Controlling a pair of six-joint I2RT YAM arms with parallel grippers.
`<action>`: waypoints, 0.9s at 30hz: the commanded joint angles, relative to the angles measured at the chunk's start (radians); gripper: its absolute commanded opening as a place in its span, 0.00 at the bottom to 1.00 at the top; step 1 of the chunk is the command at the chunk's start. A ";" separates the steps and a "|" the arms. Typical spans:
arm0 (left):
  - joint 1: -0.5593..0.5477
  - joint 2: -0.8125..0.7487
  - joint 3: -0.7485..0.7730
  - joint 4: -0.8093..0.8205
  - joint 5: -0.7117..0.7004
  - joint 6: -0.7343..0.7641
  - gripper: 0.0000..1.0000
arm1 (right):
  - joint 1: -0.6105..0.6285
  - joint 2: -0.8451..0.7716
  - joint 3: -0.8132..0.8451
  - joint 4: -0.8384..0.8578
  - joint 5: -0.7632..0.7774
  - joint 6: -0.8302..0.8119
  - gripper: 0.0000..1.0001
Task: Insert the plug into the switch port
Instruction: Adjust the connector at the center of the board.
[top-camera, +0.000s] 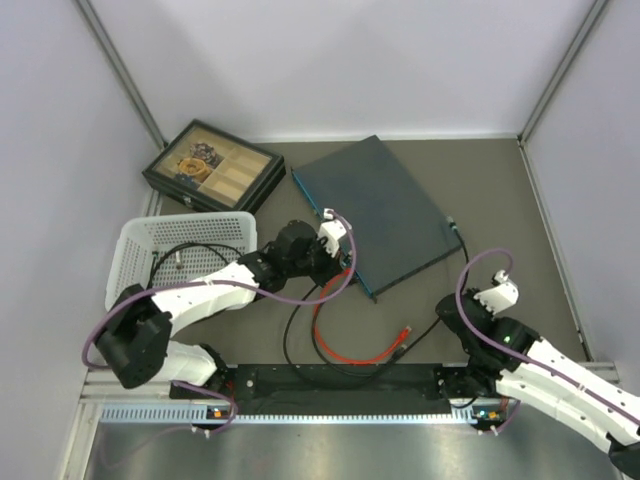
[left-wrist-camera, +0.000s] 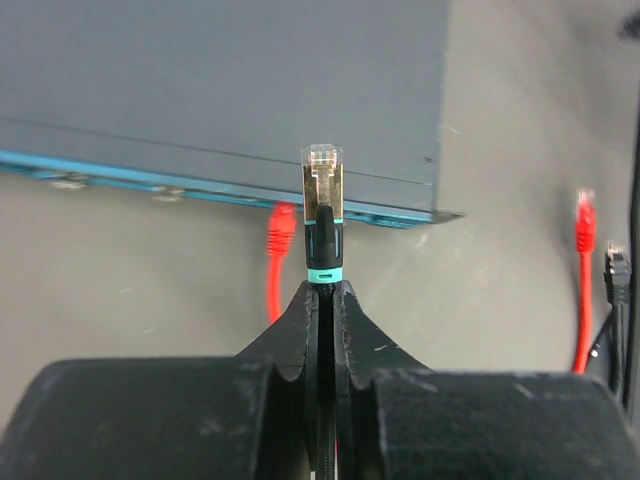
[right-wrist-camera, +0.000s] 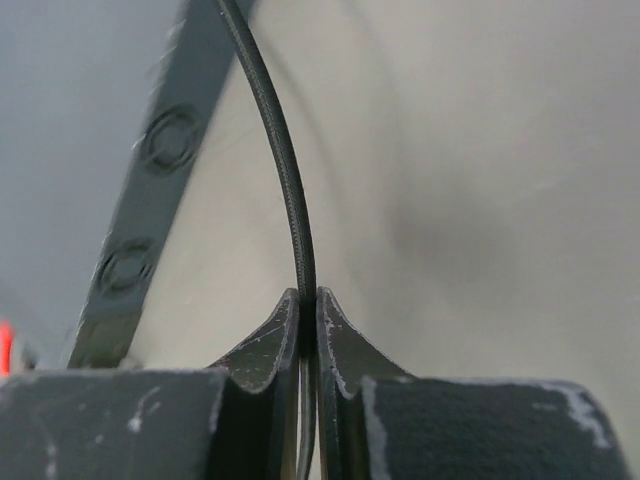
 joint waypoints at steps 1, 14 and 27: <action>-0.035 0.057 0.073 -0.001 0.039 0.008 0.00 | -0.059 -0.016 -0.040 -0.010 0.119 0.180 0.06; -0.101 0.138 0.085 -0.185 0.070 0.040 0.00 | -0.330 -0.128 -0.069 0.294 0.000 -0.386 0.99; -0.109 0.200 0.090 -0.196 0.053 0.040 0.00 | -0.330 0.336 0.129 0.739 -0.736 -1.086 0.93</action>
